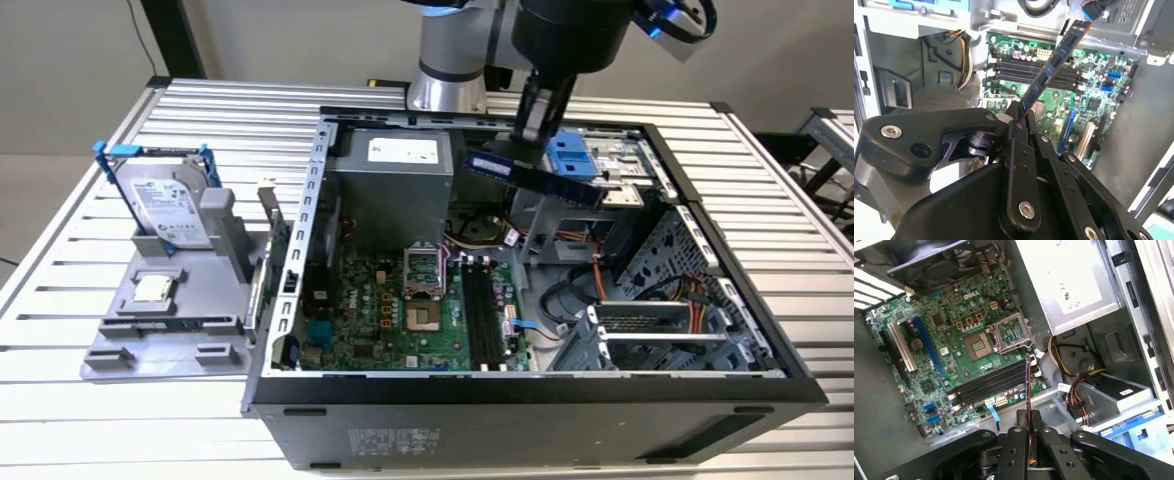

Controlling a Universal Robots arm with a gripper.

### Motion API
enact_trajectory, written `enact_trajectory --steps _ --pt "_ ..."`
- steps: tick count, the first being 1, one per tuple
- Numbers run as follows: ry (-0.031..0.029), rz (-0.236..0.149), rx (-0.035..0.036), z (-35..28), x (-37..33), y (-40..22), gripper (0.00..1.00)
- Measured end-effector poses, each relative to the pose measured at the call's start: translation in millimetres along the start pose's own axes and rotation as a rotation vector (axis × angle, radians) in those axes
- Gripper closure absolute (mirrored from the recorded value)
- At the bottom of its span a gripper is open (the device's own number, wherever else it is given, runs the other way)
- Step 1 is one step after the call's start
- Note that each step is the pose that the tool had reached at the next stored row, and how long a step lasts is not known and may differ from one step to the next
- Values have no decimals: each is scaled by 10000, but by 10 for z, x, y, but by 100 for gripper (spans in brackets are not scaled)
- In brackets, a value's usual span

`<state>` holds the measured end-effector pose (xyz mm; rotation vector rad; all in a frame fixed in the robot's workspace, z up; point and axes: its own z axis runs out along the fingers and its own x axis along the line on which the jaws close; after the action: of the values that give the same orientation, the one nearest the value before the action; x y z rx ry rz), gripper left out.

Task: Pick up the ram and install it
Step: 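Insert the ram into the slot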

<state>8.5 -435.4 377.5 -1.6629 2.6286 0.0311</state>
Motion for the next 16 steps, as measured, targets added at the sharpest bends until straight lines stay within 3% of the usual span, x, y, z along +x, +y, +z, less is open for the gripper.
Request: enact_trajectory --steps 16 --pt "-1 2783 103 8 0 0 100"
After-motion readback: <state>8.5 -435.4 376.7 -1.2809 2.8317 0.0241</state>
